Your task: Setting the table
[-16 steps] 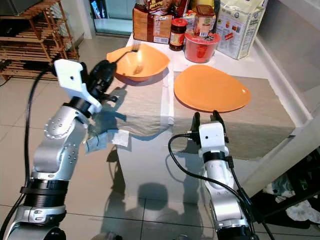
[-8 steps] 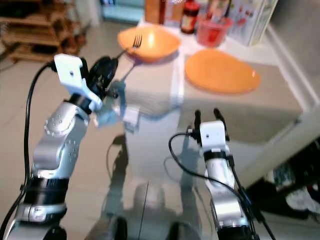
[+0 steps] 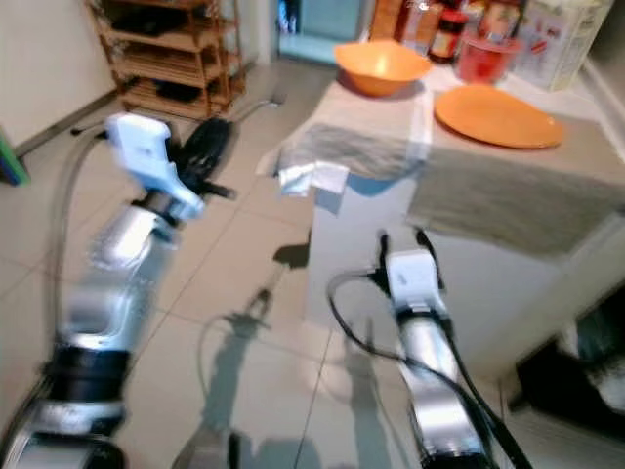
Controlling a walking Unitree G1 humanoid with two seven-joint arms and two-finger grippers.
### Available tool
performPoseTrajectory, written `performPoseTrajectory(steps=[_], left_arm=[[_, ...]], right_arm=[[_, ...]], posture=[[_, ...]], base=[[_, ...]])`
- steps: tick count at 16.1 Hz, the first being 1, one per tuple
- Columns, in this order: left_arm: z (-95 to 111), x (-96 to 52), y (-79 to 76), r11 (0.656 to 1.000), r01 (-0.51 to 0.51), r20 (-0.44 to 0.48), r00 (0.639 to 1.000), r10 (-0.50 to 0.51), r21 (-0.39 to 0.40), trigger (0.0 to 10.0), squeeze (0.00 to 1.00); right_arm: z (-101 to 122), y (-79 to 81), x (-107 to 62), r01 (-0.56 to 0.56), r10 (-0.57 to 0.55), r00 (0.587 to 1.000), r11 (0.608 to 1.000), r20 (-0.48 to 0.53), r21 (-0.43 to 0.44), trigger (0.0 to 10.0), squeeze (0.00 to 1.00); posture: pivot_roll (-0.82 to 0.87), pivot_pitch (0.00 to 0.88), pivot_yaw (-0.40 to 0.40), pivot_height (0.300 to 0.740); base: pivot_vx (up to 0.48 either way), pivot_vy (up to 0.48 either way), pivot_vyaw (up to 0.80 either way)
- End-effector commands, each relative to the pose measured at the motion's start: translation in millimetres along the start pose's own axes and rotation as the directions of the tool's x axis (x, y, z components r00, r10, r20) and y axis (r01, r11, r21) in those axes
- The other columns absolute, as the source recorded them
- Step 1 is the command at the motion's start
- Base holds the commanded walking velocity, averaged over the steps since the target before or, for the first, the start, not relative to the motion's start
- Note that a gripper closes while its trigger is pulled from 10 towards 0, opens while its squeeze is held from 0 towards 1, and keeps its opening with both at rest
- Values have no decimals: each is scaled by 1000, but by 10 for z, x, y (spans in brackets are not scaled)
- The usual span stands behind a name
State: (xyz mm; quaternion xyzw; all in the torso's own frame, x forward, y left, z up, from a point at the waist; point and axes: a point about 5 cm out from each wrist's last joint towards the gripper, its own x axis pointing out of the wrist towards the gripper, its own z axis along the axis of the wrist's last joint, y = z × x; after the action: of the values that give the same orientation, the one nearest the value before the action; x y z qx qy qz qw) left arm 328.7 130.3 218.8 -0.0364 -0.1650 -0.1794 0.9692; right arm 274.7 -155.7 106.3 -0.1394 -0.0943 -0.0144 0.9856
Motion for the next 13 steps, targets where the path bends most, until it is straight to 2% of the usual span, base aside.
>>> performPoseTrajectory(steps=[1, 7, 13], left_arm=[[69, 89, -186, 998, 69, 36, 997, -68, -14, 0, 0], [68, 87, -208, 995, 96, 36, 995, -95, -5, 0, 0], [53, 82, -229, 995, 103, 34, 994, -103, -3, 0, 0]], right_arm=[[-23, -117, -15, 24, -24, 1000, 999, -4, -21, 10000, 0], [-8, -98, 7, 18, -18, 1000, 1000, 5, -19, 10000, 0], [-15, -104, 14, 18, -18, 1000, 1000, -1, -15, 10000, 0]], posture=[[31, 0, -16, 722], [38, 0, -19, 722], [37, 0, -21, 722]], base=[[0, -480, 0], [0, -442, 0], [0, 0, 0]])
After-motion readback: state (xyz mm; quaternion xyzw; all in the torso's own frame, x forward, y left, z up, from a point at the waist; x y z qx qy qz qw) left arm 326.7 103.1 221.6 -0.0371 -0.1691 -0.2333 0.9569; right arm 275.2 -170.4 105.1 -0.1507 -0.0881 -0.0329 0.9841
